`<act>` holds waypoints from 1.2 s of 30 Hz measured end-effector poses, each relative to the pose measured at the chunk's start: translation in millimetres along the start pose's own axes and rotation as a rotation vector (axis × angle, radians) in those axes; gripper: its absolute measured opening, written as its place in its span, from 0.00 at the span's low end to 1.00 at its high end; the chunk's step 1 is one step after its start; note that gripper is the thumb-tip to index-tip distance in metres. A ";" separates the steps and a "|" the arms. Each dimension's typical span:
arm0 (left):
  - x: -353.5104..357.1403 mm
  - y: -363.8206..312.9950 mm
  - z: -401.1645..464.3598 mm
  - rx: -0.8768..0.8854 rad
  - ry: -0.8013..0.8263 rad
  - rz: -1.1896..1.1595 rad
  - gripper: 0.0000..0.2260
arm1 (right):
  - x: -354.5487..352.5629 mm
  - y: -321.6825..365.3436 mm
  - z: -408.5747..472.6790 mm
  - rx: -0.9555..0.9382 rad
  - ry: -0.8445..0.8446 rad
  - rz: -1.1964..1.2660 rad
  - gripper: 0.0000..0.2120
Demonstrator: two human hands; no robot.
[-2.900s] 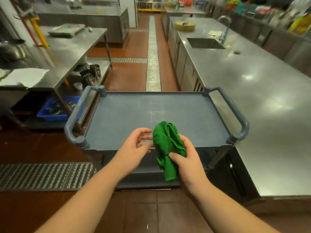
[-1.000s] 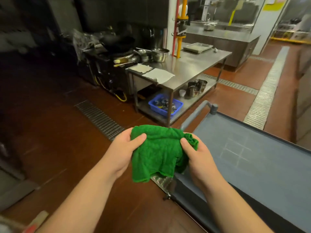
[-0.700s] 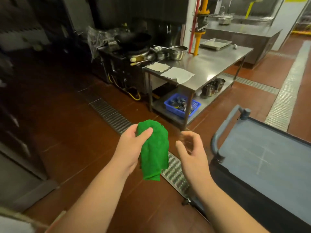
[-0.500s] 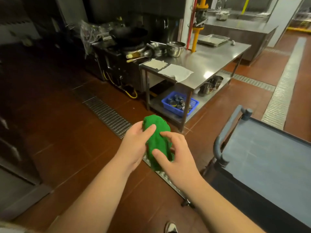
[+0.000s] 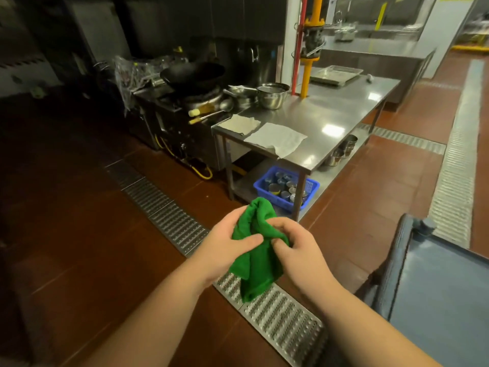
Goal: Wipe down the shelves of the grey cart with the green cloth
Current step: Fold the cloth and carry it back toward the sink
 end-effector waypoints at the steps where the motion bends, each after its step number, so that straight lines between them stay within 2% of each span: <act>1: -9.3 2.1 15.3 -0.011 0.005 -0.001 0.25 | -8.3 -4.8 19.0 0.014 -0.013 0.045 0.22; 4: -42.1 1.0 55.0 -0.056 -0.005 0.102 0.27 | -37.3 -21.4 68.4 0.065 -0.088 0.163 0.18; 7: -77.4 -5.5 95.8 -0.102 -0.057 0.229 0.18 | -79.7 -29.4 111.6 0.104 -0.216 0.122 0.18; 10: -110.6 -12.9 143.4 -0.130 -0.108 0.396 0.09 | -114.4 -33.5 147.5 0.140 -0.322 0.121 0.23; 13: -141.7 -21.6 197.5 -0.080 -0.120 0.522 0.03 | -138.2 -33.7 179.8 0.143 -0.395 -0.092 0.23; 16: -159.2 -29.5 254.8 -0.009 -0.034 0.604 0.01 | -154.9 -27.5 209.7 0.143 -0.423 -0.404 0.21; 19: -168.7 -40.0 314.1 0.052 0.065 0.662 0.01 | -177.3 -29.6 230.6 0.216 -0.482 -0.713 0.12; 22: -168.0 -48.7 373.4 0.091 0.157 0.562 0.02 | -206.3 -44.6 241.8 0.341 -0.608 -0.734 0.07; 26: -113.5 -46.7 428.7 -0.107 0.501 -0.033 0.10 | -235.9 -61.2 238.9 0.393 -0.846 -0.529 0.06; 28: -77.2 -53.0 448.1 -0.130 0.633 -0.173 0.11 | -250.1 -69.4 232.3 0.407 -0.950 -0.432 0.07; 31: -24.7 -62.5 479.3 -0.093 0.736 -0.249 0.13 | -279.2 -84.7 218.8 0.407 -1.110 -0.322 0.07; 33: 10.7 -65.0 499.5 -0.084 0.777 -0.244 0.10 | -301.3 -94.4 210.7 0.410 -1.195 -0.286 0.08; 36: 69.0 -67.5 533.1 -0.079 0.828 -0.213 0.08 | -339.4 -120.0 207.7 0.473 -1.214 -0.253 0.07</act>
Point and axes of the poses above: each hand's wrist, its own z-axis towards the middle knuckle, its own x-axis out of the palm, y = z × x, the point moved 7 cm from there along z, towards the middle knuckle, and after that the axes turned 8 degrees about y, right-handed, at the moved point
